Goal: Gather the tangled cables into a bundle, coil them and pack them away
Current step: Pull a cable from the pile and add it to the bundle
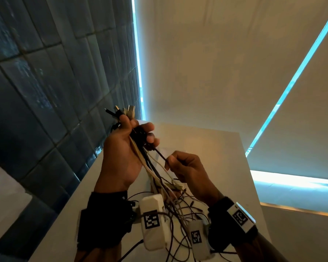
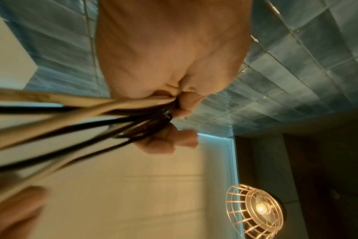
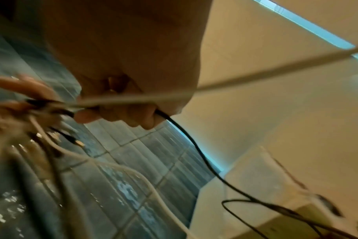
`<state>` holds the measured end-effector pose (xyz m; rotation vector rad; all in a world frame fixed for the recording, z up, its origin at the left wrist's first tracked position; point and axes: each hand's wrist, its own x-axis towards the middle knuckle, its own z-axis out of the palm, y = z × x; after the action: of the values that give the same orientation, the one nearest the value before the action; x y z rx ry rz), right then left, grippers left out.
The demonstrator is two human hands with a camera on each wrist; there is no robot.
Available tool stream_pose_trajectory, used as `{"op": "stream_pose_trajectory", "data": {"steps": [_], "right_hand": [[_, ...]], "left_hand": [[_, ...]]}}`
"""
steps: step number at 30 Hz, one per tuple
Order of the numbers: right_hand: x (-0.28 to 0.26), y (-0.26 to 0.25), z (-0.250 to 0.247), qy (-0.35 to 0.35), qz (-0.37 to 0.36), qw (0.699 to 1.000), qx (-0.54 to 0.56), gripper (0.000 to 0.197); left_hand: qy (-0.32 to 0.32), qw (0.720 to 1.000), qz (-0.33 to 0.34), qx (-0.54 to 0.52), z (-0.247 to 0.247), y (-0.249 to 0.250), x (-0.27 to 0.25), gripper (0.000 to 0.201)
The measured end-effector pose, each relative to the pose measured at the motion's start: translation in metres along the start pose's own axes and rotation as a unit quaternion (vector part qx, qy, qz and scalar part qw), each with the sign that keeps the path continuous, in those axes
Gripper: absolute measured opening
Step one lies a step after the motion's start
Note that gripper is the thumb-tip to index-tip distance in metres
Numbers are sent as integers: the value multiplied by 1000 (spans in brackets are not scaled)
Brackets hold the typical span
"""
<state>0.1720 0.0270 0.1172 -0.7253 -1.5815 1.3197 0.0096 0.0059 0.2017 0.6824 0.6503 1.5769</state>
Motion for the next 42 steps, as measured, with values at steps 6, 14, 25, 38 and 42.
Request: {"op": "stream_pose_trajectory", "data": {"steps": [6, 14, 25, 38, 42], "right_hand": [[-9, 30, -3, -19, 68, 997, -34, 21], [-8, 91, -4, 28, 116, 986, -113, 28], [-13, 119, -26, 156, 207, 957, -131, 27], [3, -44, -1, 52, -38, 993, 102, 22], [-2, -37, 0, -11, -33, 998, 53, 22]], "left_hand": [[-59, 998, 2, 22, 2, -7, 0, 35], [-52, 998, 9, 36, -7, 0, 0, 37], [-45, 997, -12, 60, -5, 2, -4, 38], [47, 977, 8, 210, 8, -7, -5, 33], [-31, 991, -33, 123, 13, -6, -7, 35]]}}
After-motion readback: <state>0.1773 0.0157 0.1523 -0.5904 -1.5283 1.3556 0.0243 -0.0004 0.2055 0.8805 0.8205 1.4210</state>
